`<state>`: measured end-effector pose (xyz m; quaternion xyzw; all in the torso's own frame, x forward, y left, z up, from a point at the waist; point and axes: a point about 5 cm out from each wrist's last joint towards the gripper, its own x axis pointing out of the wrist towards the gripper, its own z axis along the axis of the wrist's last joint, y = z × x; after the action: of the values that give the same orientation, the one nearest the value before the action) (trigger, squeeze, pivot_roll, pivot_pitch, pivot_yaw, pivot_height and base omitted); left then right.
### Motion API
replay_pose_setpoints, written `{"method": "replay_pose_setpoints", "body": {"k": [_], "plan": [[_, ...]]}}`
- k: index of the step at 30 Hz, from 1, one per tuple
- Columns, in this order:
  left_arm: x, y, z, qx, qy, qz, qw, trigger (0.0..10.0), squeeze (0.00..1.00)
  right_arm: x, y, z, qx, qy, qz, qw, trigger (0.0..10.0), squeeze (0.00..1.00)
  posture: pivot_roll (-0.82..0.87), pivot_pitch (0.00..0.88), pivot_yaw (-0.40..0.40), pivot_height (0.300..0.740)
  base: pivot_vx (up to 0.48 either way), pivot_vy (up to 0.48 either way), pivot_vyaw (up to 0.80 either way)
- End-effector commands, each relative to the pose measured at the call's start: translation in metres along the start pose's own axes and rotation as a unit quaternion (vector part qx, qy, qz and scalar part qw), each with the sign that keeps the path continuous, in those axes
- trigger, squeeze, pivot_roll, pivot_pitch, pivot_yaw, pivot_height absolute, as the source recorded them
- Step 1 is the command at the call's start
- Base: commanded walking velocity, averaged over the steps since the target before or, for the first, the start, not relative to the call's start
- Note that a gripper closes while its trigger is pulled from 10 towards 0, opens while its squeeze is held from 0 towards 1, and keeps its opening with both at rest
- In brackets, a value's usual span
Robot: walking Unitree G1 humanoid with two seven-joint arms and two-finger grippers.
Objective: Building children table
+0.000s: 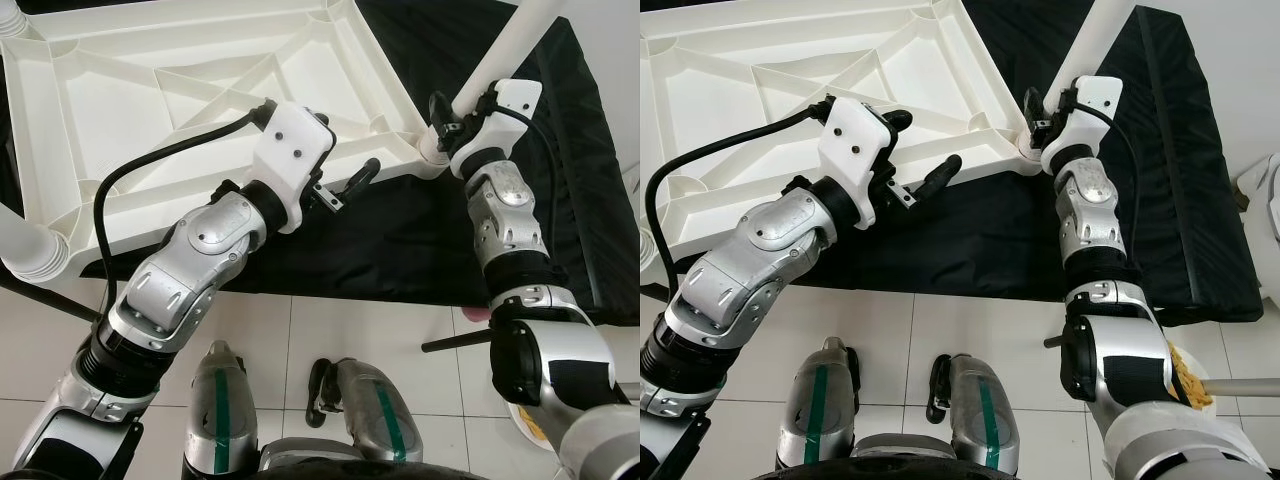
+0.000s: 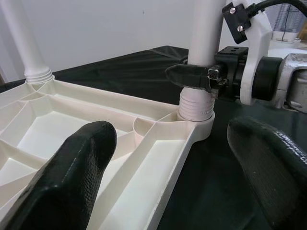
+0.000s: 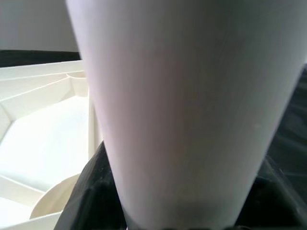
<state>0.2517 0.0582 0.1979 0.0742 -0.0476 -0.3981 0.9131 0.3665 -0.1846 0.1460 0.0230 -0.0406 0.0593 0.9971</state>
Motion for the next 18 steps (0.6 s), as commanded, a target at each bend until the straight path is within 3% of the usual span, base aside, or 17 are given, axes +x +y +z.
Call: {"method": "replay_pose_setpoints", "body": {"k": [1, 11, 18], "plan": [[0.000, -0.010, 0.004, -0.001, -0.006, -0.069, 0.998, 10.0, 0.00, -0.009, -0.003, -0.027, 0.019, 0.068, -0.007, 0.997, 10.0, 0.00, 0.15, 0.058, -0.115, 0.740, 0.000, 0.000, 0.00], [-0.002, -0.010, 0.005, 0.000, -0.006, -0.066, 0.998, 10.0, 0.00, -0.009, -0.002, -0.032, 0.045, 0.080, -0.005, 0.996, 10.0, 0.00, 0.16, 0.058, -0.119, 0.740, 0.000, 0.000, 0.00], [-0.003, -0.010, 0.005, 0.000, -0.006, -0.065, 0.998, 10.0, 0.00, -0.015, -0.013, -0.040, 0.075, 0.093, -0.045, 0.992, 10.0, 0.00, 0.15, 0.062, -0.116, 0.740, 0.000, 0.000, 0.00]]}}
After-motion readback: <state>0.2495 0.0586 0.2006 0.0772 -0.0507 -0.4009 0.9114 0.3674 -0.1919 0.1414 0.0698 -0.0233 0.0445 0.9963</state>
